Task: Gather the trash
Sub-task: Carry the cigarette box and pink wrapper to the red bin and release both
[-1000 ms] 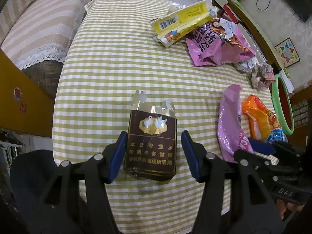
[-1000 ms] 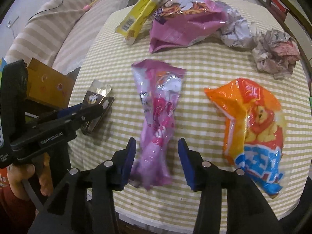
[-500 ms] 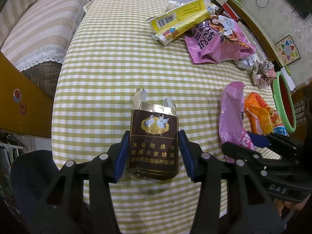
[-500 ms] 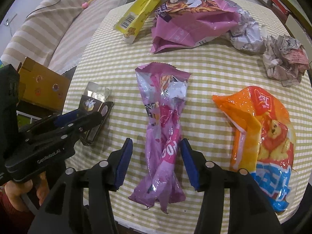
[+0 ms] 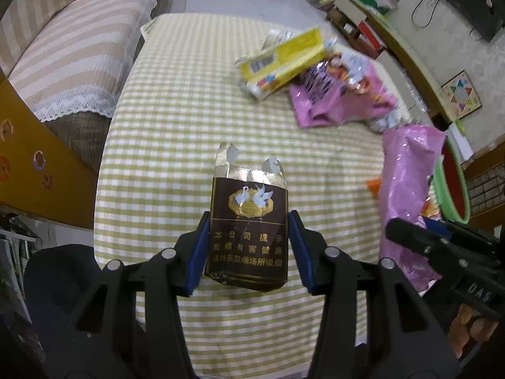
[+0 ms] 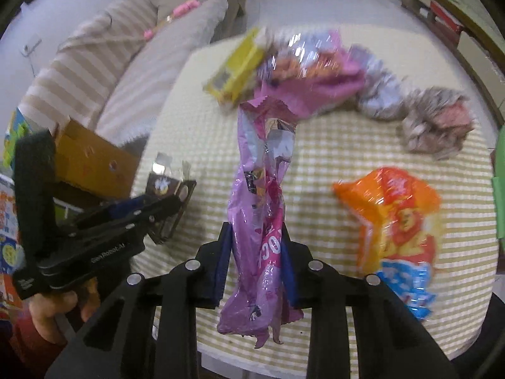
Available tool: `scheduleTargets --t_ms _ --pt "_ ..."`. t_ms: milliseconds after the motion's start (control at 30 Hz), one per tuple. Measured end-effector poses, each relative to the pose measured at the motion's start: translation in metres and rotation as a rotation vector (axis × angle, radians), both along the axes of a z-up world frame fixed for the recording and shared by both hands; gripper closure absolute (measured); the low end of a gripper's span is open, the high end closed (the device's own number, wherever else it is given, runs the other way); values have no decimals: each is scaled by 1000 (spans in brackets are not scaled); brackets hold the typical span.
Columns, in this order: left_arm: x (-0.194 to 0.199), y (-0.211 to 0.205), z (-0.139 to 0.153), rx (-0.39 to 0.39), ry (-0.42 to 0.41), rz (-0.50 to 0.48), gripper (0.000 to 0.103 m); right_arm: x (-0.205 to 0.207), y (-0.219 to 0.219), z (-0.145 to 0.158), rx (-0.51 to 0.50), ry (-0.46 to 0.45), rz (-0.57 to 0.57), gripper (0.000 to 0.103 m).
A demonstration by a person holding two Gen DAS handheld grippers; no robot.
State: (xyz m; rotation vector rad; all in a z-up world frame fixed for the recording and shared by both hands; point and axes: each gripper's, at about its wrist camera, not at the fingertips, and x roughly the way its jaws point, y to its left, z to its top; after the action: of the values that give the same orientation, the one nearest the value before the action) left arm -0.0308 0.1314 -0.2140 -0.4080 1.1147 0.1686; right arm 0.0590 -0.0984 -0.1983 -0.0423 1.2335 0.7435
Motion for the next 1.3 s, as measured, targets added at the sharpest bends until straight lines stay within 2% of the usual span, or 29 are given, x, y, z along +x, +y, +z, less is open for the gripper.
scheduleTargets --t_ms 200,433,533,733,1300 --pt "4 -10 25 1 -54 -20 57 6 -24 33 47 -79 -61 75" --pt "14 -24 45 -33 -97 -28 57 13 -45 54 85 -108 -118 75" --pt "21 -30 53 -49 -119 -35 57 16 -51 57 89 -119 -142 75" --pt "31 -51 67 -32 -154 -77 57 20 -62 62 94 -122 -166 75" --pt "41 -71 75 -18 -155 -114 57 31 -101 66 123 -128 -250 75"
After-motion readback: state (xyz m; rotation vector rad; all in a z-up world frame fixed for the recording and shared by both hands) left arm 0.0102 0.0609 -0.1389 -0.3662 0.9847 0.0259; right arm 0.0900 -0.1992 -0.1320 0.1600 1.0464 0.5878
